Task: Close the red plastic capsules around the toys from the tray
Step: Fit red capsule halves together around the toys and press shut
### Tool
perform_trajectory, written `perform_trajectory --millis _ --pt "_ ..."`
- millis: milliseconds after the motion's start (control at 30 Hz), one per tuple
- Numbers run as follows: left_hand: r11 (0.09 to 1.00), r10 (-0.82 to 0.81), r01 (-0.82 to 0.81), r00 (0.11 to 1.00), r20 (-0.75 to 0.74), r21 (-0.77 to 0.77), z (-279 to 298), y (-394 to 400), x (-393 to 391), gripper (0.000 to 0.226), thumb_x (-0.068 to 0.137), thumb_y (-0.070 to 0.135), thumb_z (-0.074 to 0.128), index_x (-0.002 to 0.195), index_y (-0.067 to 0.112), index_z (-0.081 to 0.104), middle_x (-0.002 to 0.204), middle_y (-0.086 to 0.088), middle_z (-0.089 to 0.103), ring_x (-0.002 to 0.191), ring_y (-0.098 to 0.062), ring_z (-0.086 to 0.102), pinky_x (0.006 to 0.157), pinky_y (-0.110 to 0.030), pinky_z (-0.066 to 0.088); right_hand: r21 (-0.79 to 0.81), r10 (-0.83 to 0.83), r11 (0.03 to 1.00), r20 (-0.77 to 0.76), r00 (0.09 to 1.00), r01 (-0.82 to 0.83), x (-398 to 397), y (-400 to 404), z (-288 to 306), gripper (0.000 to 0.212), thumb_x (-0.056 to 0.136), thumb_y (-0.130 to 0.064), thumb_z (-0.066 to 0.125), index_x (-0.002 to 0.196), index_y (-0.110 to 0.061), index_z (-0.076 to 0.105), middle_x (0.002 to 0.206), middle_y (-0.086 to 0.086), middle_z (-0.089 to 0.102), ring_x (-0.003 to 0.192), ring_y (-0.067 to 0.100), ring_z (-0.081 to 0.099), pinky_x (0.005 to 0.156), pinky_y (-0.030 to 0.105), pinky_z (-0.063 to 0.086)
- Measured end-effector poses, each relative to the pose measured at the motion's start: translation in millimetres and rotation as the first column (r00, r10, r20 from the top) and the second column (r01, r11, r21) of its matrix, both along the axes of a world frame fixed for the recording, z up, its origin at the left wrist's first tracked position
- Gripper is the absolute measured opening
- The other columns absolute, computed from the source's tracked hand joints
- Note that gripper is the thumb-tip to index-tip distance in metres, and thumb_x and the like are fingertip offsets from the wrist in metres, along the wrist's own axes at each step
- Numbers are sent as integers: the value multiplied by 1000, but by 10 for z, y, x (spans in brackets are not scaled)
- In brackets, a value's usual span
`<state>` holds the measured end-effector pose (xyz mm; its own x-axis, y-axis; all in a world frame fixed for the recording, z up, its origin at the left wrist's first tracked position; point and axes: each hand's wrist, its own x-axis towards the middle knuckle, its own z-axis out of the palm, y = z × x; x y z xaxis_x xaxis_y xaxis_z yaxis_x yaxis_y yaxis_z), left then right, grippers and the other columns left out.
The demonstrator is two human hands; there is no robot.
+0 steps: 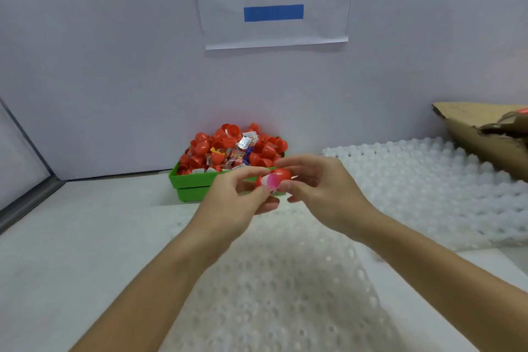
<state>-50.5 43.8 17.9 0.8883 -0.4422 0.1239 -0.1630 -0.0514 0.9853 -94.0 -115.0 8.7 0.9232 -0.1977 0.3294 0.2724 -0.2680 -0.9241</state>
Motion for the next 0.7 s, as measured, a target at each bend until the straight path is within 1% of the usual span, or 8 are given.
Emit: perform_trajectory --millis 100,167,300,367,433,500,567,700 --pt "1000 14 -15 997 76 20 144 -62 405 23 87 11 71 110 11 70 101 -14 73 82 -17 75 74 -20 58 -3 19 1000 -9 1000 -19 405 -53 149 29 85 9 68 108 -9 70 89 -3 71 77 4 69 75 22 59" --pt "992 57 -80 976 212 100 201 -114 692 25 86 7 73 110 11 70 102 -10 72 78 -12 73 70 -17 57 -50 1 999 -4 1000 -1 685 -80 230 30 84 11 68 108 -8 70 93 1 71 84 12 70 80 26 59" --pt "947 39 -183 882 470 265 328 -204 1280 31 82 6 77 105 24 69 97 6 71 86 -8 70 79 -20 56 -220 -47 974 52 998 58 1241 -206 404 35 77 16 69 98 -12 70 100 12 73 92 24 72 87 38 58" --pt "917 -3 -229 815 580 327 393 -216 1543 33 81 6 78 110 20 71 94 11 70 88 -2 67 84 -16 54 -307 -46 949 90 995 72 1486 -288 471 36 74 17 71 97 -11 70 96 10 74 90 22 72 86 36 58" --pt "889 -62 -269 732 679 371 442 -212 1759 32 82 3 77 110 17 72 96 8 71 91 -5 67 90 -23 55 -400 -44 912 122 992 90 1691 -358 514 37 72 17 72 98 -9 72 91 5 74 87 16 71 84 30 58" --pt "856 -164 -282 647 745 433 468 -199 1920 33 82 -1 74 110 16 73 99 3 73 93 -10 67 90 -32 56 -525 -6 846 167 986 94 1841 -408 542 38 70 20 68 95 -9 73 86 2 73 82 13 70 76 25 58" --pt "796 -287 -304 570 770 523 468 -185 2031 38 83 -7 71 113 15 72 101 -3 73 89 -15 66 83 -35 57 -680 66 727 207 976 95 1932 -434 547 39 69 22 63 93 -7 74 85 4 73 72 10 65 72 24 56" --pt "753 -383 -361 439 813 550 447 -169 2142 39 82 -14 63 111 10 72 95 -11 72 82 -24 65 74 -42 56 -845 160 518 248 955 133 2010 -500 533 42 72 24 55 94 -10 70 87 7 69 69 20 63 64 39 55"
